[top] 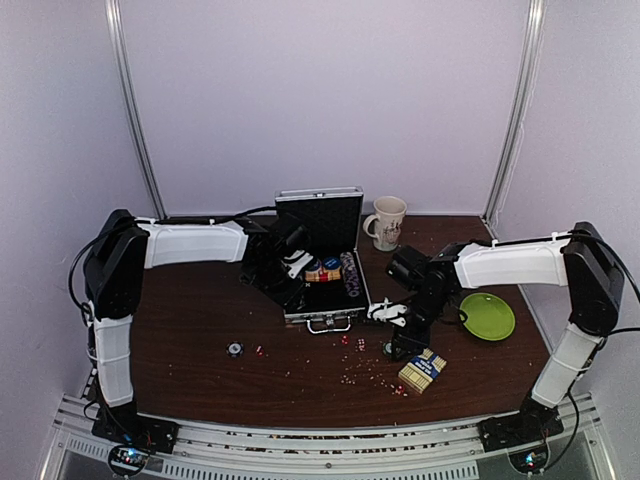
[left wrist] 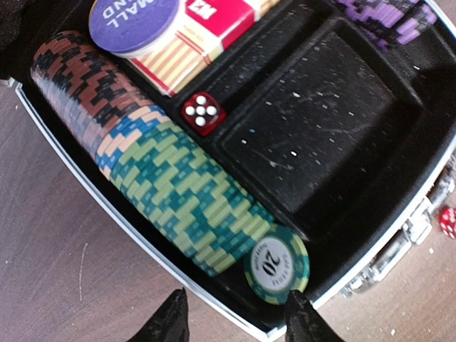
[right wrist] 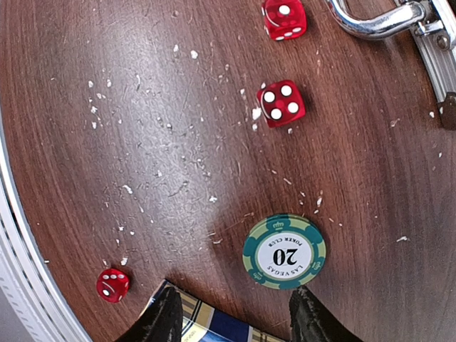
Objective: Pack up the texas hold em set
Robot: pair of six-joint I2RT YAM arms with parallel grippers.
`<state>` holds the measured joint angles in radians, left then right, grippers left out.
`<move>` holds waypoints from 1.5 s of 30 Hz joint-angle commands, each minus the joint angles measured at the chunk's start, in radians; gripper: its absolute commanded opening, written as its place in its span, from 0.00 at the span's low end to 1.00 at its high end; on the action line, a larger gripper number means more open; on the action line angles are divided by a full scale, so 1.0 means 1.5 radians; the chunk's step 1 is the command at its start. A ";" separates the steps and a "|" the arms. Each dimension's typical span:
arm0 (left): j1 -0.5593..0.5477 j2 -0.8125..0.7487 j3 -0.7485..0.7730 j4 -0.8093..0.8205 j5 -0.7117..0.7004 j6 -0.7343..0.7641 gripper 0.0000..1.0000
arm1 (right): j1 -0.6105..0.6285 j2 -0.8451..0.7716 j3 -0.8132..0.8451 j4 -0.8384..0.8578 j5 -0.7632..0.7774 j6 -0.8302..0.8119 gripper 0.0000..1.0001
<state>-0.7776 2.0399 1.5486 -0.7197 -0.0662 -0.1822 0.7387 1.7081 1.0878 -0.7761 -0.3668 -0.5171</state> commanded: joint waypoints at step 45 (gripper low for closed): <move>-0.032 0.087 0.111 -0.098 -0.076 -0.102 0.57 | -0.005 0.016 0.019 -0.015 -0.014 -0.005 0.52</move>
<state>-0.8200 2.1536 1.7077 -0.8234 -0.1410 -0.3321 0.7387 1.7172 1.0897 -0.7898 -0.3702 -0.5209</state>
